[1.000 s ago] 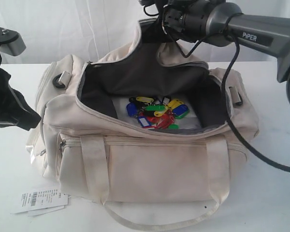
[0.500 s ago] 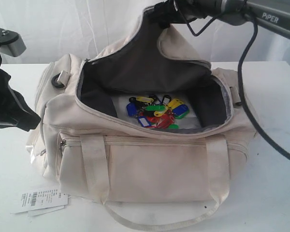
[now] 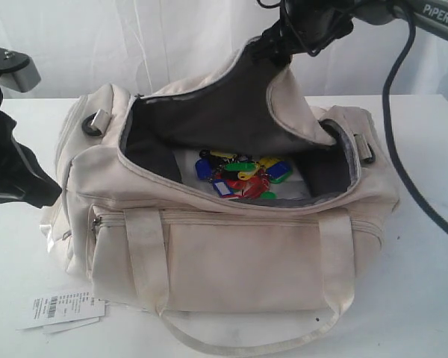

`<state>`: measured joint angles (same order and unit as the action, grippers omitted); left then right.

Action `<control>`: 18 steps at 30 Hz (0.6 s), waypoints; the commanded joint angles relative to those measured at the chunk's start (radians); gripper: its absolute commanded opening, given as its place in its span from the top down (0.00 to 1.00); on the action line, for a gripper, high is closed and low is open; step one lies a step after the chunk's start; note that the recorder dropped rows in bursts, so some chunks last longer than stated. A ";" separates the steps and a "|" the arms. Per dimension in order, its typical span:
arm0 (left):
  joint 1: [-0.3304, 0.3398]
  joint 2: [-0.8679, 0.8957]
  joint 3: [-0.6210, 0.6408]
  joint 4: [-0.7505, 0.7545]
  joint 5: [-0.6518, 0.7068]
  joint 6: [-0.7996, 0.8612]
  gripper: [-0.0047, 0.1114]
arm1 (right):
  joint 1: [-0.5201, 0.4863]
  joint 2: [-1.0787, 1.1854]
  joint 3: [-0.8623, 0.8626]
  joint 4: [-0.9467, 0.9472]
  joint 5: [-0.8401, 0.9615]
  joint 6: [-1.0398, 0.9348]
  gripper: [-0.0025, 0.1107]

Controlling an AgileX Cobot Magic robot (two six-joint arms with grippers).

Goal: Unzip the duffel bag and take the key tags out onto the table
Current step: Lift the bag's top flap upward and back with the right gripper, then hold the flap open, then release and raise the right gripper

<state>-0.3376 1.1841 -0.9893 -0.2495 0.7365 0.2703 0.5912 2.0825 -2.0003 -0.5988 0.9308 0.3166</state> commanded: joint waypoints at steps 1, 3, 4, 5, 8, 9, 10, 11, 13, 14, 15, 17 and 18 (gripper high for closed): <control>-0.006 -0.009 -0.021 -0.017 0.046 -0.001 0.96 | -0.004 -0.010 -0.002 0.161 0.044 -0.152 0.40; -0.006 -0.009 -0.021 -0.020 0.050 -0.001 0.96 | -0.004 -0.010 -0.002 0.252 0.037 -0.195 0.41; -0.006 -0.009 -0.021 -0.020 0.050 -0.001 0.96 | -0.004 -0.010 -0.002 0.286 0.030 -0.210 0.41; -0.006 -0.009 -0.021 -0.020 0.050 -0.001 0.96 | -0.004 -0.010 -0.002 0.326 0.015 -0.228 0.41; -0.006 -0.009 -0.021 -0.026 0.052 -0.001 0.96 | -0.004 -0.010 -0.002 0.426 -0.048 -0.240 0.41; -0.006 -0.009 -0.021 -0.027 0.052 -0.001 0.96 | -0.004 -0.010 -0.002 0.448 -0.086 -0.240 0.41; -0.006 -0.009 -0.021 -0.027 0.052 -0.001 0.96 | -0.004 -0.010 -0.002 0.454 -0.132 -0.240 0.41; -0.006 -0.009 -0.021 -0.027 0.052 -0.001 0.96 | -0.004 -0.010 -0.002 0.451 -0.183 -0.225 0.41; -0.006 -0.009 -0.021 -0.027 0.052 -0.001 0.96 | -0.004 -0.010 -0.002 0.448 -0.286 -0.173 0.43; -0.006 -0.009 -0.021 -0.027 0.052 -0.001 0.96 | -0.010 -0.007 -0.004 0.427 -0.357 -0.129 0.45; -0.006 -0.009 -0.021 -0.026 0.050 -0.001 0.96 | -0.015 -0.003 -0.004 0.411 -0.401 -0.098 0.47; -0.006 -0.009 -0.021 -0.026 0.050 -0.001 0.96 | -0.040 0.018 -0.026 0.388 -0.467 -0.022 0.51; -0.006 -0.009 -0.021 -0.026 0.050 -0.001 0.96 | -0.056 0.030 -0.041 0.386 -0.469 0.005 0.52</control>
<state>-0.3376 1.1841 -1.0048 -0.2636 0.7722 0.2703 0.5760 2.0906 -2.0104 -0.1826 0.5487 0.2239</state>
